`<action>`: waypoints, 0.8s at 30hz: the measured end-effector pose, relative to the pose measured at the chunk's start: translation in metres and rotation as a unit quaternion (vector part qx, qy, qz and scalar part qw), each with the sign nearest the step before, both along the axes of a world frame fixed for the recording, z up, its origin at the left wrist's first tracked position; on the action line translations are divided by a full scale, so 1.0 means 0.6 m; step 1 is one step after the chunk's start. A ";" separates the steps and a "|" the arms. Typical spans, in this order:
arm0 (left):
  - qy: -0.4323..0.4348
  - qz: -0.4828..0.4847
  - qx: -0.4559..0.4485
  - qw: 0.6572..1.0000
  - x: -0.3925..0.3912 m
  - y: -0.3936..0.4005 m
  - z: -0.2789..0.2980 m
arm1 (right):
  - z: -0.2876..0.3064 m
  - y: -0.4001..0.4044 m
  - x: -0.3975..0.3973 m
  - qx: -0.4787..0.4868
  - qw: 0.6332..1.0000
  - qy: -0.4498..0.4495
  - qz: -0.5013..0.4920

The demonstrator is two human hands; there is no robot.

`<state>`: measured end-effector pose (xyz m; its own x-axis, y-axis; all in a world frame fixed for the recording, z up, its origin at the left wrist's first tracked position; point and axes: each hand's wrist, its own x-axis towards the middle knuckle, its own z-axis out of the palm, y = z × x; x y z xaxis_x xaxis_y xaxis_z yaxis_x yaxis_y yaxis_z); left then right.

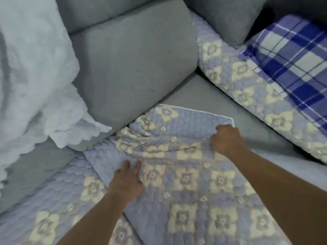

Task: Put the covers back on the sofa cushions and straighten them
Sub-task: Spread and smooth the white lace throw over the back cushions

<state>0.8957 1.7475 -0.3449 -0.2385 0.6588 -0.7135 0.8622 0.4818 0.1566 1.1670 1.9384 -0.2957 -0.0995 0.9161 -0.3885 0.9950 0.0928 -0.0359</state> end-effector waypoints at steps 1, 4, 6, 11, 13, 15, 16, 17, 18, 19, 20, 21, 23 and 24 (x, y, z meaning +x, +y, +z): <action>-0.007 -0.001 0.002 1.000 -0.004 -0.002 -0.007 | -0.016 0.023 -0.001 -0.023 0.999 -0.028 -0.015; -0.013 -0.023 -0.017 1.000 -0.014 -0.001 -0.022 | -0.061 0.052 0.013 -0.043 0.993 -0.053 -0.101; -0.017 -0.029 -0.038 0.999 -0.028 0.013 -0.030 | -0.095 0.075 0.022 -0.036 0.981 -0.050 -0.182; -0.023 -0.048 -0.078 0.995 -0.038 0.034 -0.023 | -0.096 0.130 0.014 -0.048 0.987 -0.050 -0.145; -0.041 -0.043 -0.089 0.994 -0.039 0.038 -0.019 | -0.057 0.193 -0.001 0.062 0.990 -0.023 -0.123; -0.038 -0.037 -0.074 0.996 -0.039 0.042 -0.022 | -0.019 0.285 -0.025 0.177 0.977 0.009 -0.118; -0.030 -0.036 -0.070 0.996 -0.039 0.043 -0.024 | -0.005 0.323 -0.041 0.187 0.975 0.012 -0.117; -0.029 -0.032 -0.076 0.996 -0.039 0.045 -0.026 | 0.001 0.352 -0.057 0.179 0.978 0.031 -0.098; -0.032 -0.026 -0.088 0.995 -0.037 0.046 -0.025 | -0.005 0.372 -0.074 0.161 0.984 0.049 -0.052; -0.035 -0.022 -0.107 0.993 -0.036 0.050 -0.021 | -0.021 0.384 -0.092 0.105 0.993 0.062 0.001; -0.047 -0.020 -0.128 0.990 -0.037 0.050 -0.016 | -0.038 0.377 -0.107 0.051 0.998 0.025 0.008; -0.066 -0.006 -0.141 0.988 -0.037 0.055 0.000 | -0.041 0.373 -0.126 0.018 1.000 -0.010 0.013; -0.064 0.038 -0.084 0.994 -0.051 0.067 0.055 | -0.016 0.358 -0.168 0.020 0.998 0.053 -0.023; -0.017 0.041 0.009 0.999 -0.065 0.086 0.092 | 0.018 0.358 -0.191 0.045 0.992 0.114 -0.024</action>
<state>0.8569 1.7990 -0.2896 -0.2681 0.6516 -0.7096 0.8145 0.5467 0.1942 1.0525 2.1533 -0.2847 -0.1301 0.9518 -0.2777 0.9655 0.0579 -0.2538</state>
